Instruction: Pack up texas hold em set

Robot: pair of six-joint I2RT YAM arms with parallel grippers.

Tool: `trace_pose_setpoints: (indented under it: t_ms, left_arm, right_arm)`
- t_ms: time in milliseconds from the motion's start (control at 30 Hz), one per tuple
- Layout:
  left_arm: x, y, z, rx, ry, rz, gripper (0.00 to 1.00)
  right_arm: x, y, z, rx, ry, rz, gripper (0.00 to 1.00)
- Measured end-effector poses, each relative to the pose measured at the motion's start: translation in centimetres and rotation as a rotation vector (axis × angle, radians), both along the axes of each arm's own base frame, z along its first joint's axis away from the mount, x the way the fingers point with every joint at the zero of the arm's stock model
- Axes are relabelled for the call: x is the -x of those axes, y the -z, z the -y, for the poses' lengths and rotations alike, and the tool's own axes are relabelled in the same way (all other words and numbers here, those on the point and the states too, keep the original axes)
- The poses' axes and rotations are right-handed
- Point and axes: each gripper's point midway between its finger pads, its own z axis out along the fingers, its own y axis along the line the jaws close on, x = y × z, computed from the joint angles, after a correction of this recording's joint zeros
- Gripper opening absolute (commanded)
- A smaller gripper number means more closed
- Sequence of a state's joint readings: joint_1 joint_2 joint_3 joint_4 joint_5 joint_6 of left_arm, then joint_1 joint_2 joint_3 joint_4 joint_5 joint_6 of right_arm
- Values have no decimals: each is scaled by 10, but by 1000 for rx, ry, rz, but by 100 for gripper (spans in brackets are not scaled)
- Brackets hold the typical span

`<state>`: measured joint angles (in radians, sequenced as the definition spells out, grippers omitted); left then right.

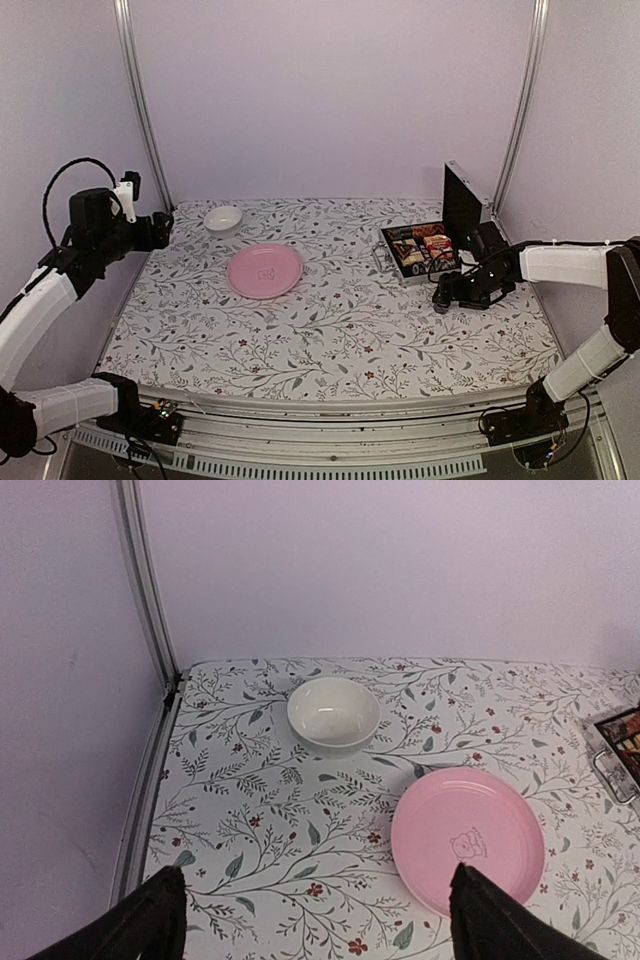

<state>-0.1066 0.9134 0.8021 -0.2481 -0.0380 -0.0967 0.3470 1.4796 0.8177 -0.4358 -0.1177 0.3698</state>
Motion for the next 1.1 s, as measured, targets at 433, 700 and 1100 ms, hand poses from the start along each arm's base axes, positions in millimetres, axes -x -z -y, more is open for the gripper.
trace_pose_setpoints:
  t_ms: [433, 700, 1100]
  left_arm:
    - [-5, 12, 3, 0, 11, -38, 92]
    - [-6, 14, 5, 5, 25, -45, 92]
    - [-7, 20, 9, 11, 34, -64, 82]
  right_arm:
    - [-7, 25, -17, 44, 6, 10, 69]
    - [-14, 34, -14, 159, 22, 27, 62]
    - [-28, 40, -14, 245, 20, 44, 31]
